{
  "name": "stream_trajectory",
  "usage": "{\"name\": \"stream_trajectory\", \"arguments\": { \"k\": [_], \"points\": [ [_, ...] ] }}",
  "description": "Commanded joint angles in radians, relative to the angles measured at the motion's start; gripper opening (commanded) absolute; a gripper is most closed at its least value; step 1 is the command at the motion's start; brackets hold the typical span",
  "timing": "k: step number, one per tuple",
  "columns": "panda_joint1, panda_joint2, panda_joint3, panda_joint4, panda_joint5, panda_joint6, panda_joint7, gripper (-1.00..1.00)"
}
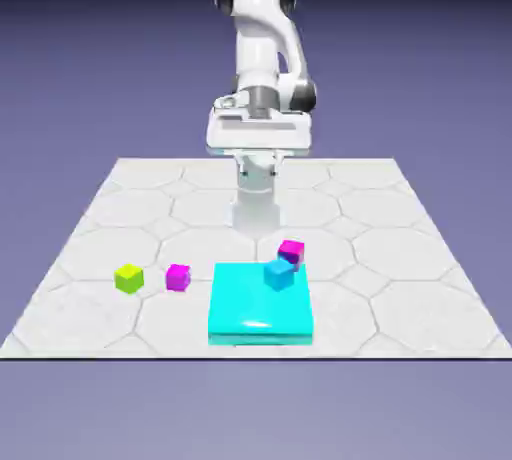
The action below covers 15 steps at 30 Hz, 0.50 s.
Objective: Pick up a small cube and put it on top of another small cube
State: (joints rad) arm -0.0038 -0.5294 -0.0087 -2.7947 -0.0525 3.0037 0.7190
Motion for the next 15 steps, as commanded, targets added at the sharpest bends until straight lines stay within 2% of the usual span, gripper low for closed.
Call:
{"name": "stream_trajectory", "arguments": {
  "k": [1, 15],
  "points": [
    [-0.013, 0.034, -0.007, 0.013, -0.044, -0.028, -0.018, 0.00],
    [-0.197, 0.505, -0.109, 0.191, -0.652, -0.414, -0.274, 0.00]
  ]
}}
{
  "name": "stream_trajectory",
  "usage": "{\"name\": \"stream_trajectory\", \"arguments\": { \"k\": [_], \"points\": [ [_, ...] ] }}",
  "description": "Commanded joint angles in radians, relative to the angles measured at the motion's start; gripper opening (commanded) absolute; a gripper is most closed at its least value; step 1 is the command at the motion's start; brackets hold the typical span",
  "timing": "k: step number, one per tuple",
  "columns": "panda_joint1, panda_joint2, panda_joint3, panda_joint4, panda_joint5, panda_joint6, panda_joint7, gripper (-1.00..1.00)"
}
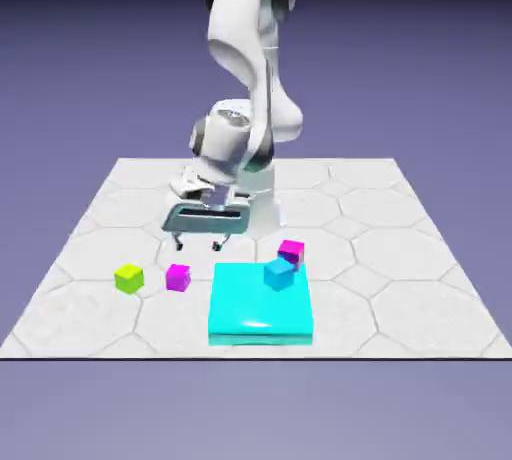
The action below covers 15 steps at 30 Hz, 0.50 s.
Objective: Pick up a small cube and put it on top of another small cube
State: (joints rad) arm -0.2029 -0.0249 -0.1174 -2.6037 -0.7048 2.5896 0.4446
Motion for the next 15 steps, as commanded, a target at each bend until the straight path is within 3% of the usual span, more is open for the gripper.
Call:
{"name": "stream_trajectory", "arguments": {
  "k": [1, 10, 15],
  "points": [
    [-0.011, 0.034, -0.007, 0.013, -0.044, -0.028, -0.018, 0.00],
    [-0.124, 0.324, -0.070, 0.122, -0.418, -0.266, -0.176, 0.00],
    [-0.161, 0.468, -0.111, 0.174, -0.533, -0.174, -0.084, 0.00]
  ]
}}
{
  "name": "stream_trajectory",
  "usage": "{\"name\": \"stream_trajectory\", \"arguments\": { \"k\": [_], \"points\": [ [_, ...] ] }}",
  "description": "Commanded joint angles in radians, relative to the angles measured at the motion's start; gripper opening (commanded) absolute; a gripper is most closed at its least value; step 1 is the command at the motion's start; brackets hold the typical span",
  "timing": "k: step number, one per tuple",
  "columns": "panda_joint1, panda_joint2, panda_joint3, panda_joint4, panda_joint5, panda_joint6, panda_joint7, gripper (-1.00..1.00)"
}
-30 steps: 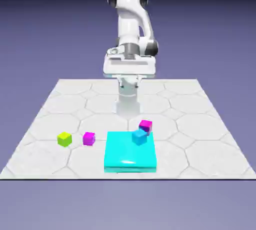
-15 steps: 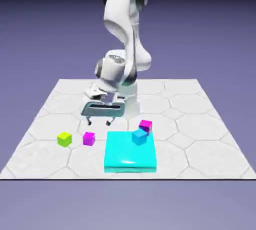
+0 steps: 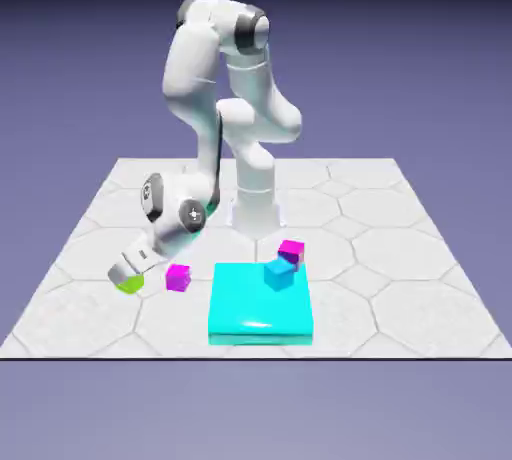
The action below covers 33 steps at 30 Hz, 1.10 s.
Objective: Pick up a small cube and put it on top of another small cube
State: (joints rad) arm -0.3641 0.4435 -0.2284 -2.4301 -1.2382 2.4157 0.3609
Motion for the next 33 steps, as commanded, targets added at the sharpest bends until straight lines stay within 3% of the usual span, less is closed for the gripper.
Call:
{"name": "stream_trajectory", "arguments": {
  "k": [1, 2, 8, 24, 30, 31, 33],
  "points": [
    [-0.008, 0.029, -0.008, 0.010, -0.023, 0.019, 0.019, 0.00],
    [-0.008, 0.029, -0.008, 0.010, -0.023, 0.019, 0.019, -1.00],
    [0.044, -0.147, 0.046, -0.050, 0.122, -0.098, -0.092, -1.00],
    [0.624, -0.355, 0.421, 0.082, 0.683, -0.622, -0.063, -1.00],
    [0.592, -0.289, 0.382, -0.009, 0.603, -0.472, -0.005, -1.00],
    [0.592, -0.289, 0.382, -0.009, 0.603, -0.472, -0.005, 1.00],
    [0.602, -0.308, 0.394, 0.017, 0.626, -0.516, -0.022, 1.00]
  ]
}}
